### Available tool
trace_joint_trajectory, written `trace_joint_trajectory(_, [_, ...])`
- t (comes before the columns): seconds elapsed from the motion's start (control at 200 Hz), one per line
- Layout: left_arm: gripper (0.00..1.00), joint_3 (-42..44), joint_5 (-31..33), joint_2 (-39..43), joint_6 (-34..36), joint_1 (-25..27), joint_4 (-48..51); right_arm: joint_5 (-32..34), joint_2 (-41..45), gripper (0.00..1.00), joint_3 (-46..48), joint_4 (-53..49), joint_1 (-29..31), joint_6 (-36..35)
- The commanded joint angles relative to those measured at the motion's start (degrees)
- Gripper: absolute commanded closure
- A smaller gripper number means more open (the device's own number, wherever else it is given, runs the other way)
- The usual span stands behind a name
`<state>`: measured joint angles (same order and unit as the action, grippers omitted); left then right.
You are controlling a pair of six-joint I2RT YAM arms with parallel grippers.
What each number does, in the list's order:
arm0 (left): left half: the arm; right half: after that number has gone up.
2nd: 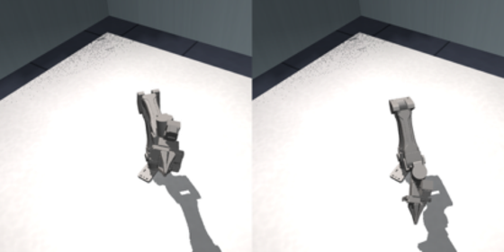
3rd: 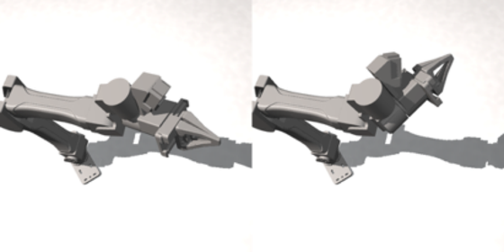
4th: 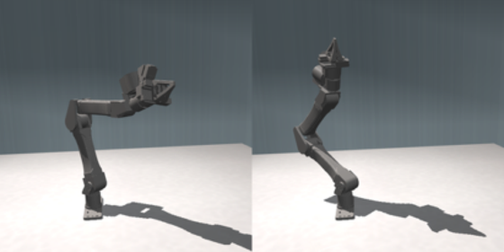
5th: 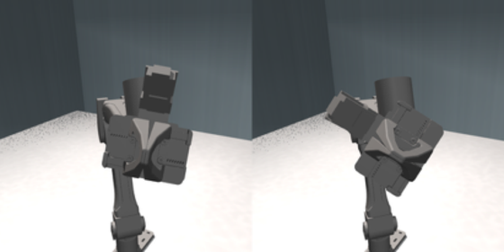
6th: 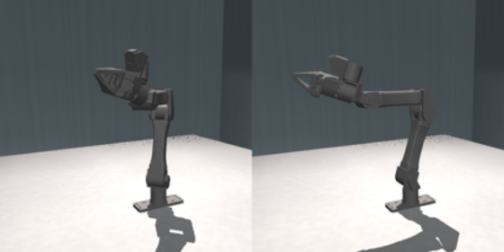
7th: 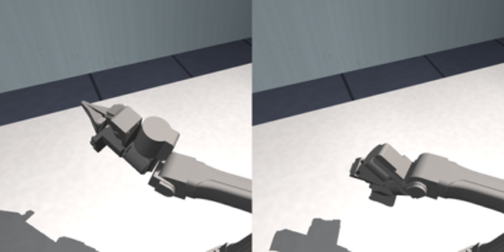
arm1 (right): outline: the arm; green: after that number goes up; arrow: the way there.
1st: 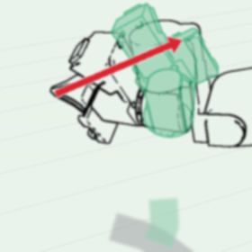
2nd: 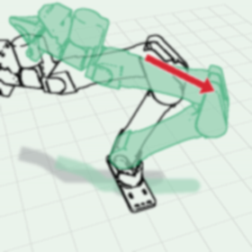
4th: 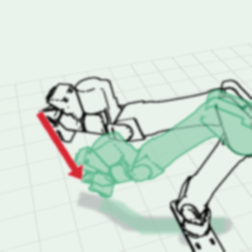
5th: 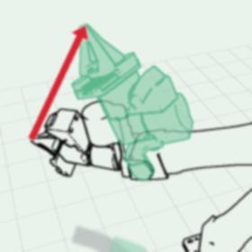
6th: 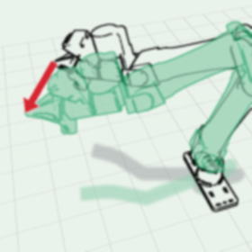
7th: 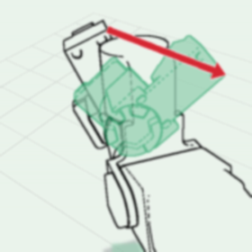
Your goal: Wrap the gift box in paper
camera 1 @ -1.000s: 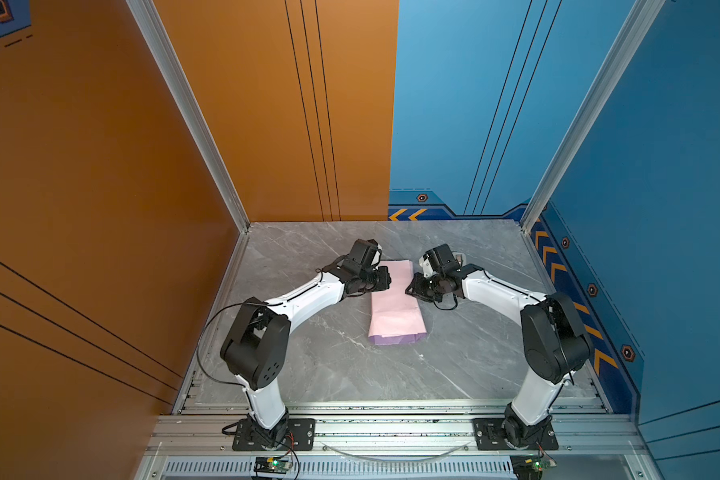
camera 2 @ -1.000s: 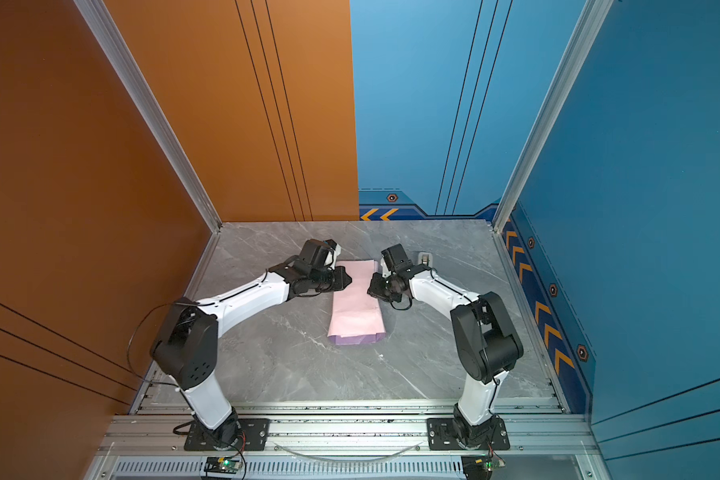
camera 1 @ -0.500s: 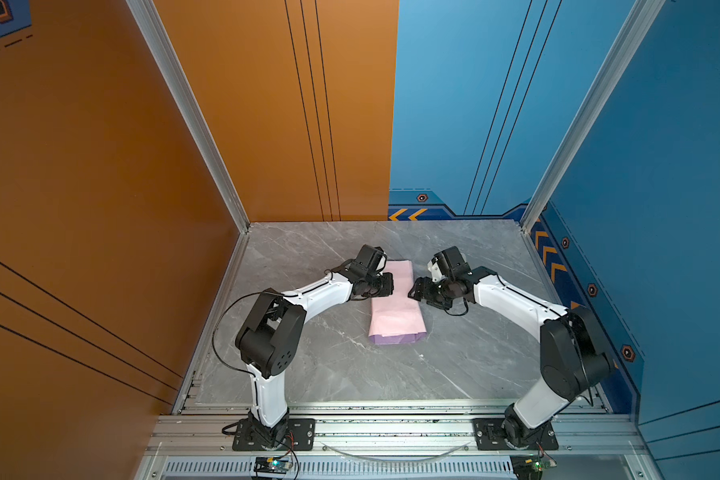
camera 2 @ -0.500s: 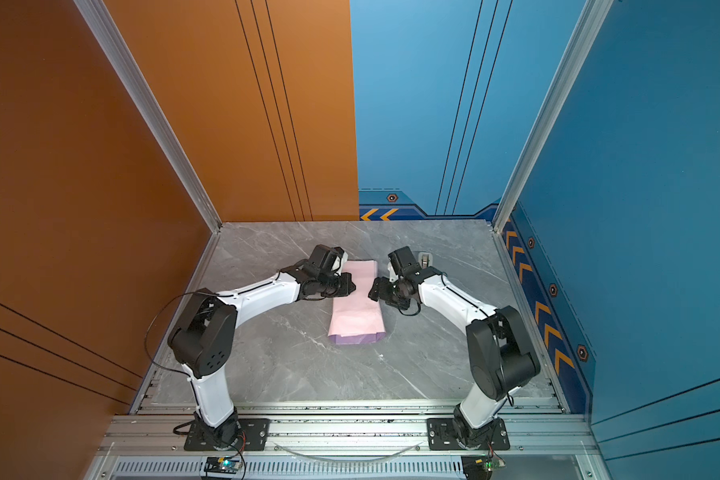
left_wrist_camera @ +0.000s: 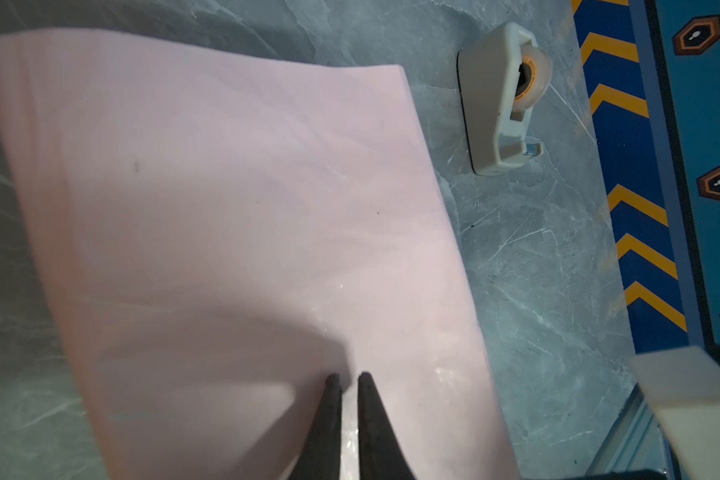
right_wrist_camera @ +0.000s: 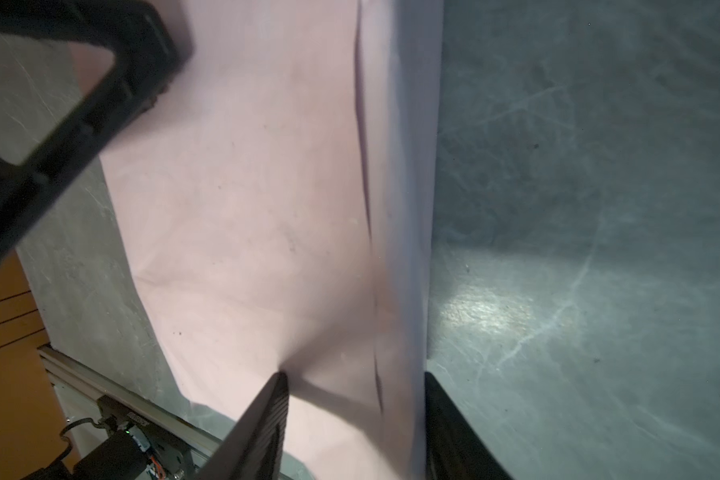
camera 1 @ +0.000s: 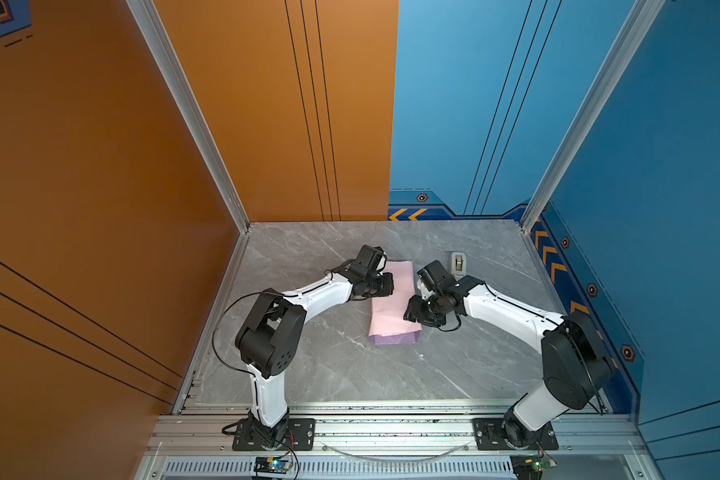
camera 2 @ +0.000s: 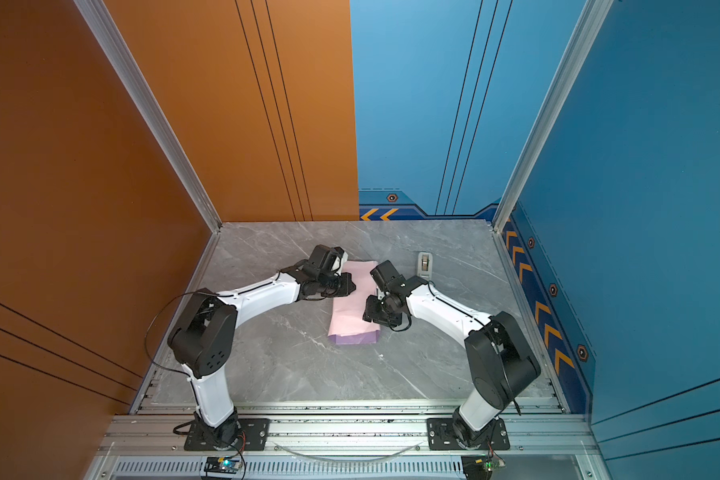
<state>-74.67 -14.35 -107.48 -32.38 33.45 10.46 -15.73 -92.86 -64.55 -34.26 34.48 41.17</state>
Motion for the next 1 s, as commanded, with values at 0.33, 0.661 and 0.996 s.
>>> trace_joint_trajectory(0.33, [0.86,0.27,0.49,-0.02,-0.22,0.98,1.72,1.29,-1.17,0.21,-9.96,-7.14,-5.92,-5.18])
trace_joint_trajectory(0.661, [0.83,-0.01,0.15,0.67,-1.56,1.35,0.92,-3.36,-16.88,0.27,-23.56,-7.05,-8.73,-9.92])
trace_joint_trajectory(0.996, [0.62,0.10,1.80,8.06,-4.99,-1.02,4.89,-2.34,-17.74,0.63,-19.90,-5.12,-8.82,-6.22])
